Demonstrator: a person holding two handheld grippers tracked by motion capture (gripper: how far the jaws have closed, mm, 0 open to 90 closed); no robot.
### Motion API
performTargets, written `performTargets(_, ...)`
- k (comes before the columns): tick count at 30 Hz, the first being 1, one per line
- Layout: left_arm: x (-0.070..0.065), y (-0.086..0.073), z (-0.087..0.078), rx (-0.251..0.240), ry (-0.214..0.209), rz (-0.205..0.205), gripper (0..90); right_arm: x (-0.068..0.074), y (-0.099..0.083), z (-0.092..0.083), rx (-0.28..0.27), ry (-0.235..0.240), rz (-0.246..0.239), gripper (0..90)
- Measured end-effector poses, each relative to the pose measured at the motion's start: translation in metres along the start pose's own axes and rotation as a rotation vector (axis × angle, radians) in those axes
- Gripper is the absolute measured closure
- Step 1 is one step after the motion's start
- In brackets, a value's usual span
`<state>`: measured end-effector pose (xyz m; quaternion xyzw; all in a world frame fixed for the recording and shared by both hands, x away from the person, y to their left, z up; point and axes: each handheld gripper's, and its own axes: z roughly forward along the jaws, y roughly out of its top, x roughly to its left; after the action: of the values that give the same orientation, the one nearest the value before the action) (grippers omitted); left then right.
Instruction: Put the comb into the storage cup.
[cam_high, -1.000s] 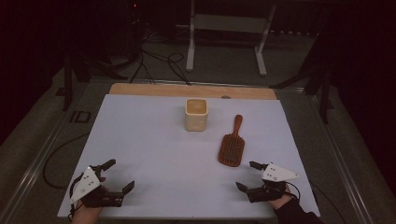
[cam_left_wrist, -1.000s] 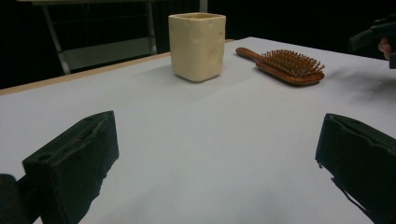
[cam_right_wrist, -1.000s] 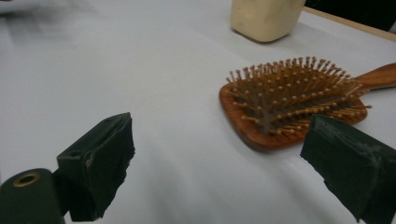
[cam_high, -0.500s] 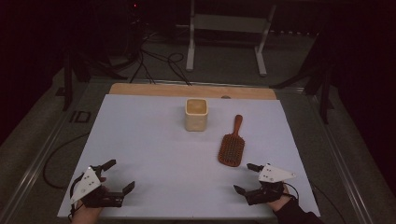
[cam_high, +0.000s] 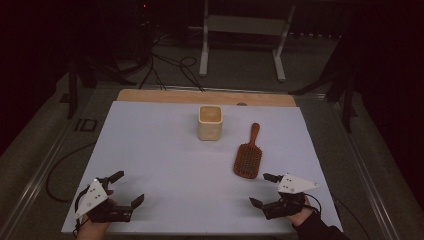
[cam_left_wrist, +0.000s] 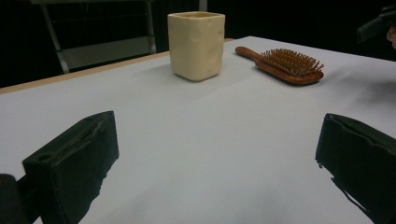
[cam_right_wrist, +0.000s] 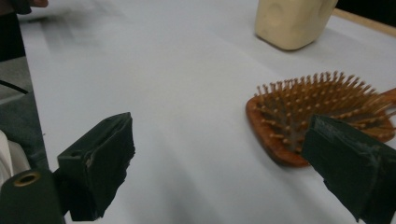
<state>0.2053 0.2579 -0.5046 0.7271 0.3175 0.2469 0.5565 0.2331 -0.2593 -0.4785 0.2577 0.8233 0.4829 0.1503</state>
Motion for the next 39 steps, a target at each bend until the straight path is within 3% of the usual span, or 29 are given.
performTargets(15,0.000,0.000,0.000,-0.005,-0.001,0.002,0.0,-0.013,0.042,-0.018,-0.042,-0.028,-0.081,8.5)
performTargets(26,0.000,0.000,0.000,-0.006,0.001,0.002,0.0,-0.033,0.073,-0.012,-0.044,-0.032,-0.128,8.5)
performTargets(39,0.001,0.000,-0.001,-0.008,-0.002,0.000,0.0,-0.063,0.106,-0.002,-0.065,-0.042,-0.136,8.8)
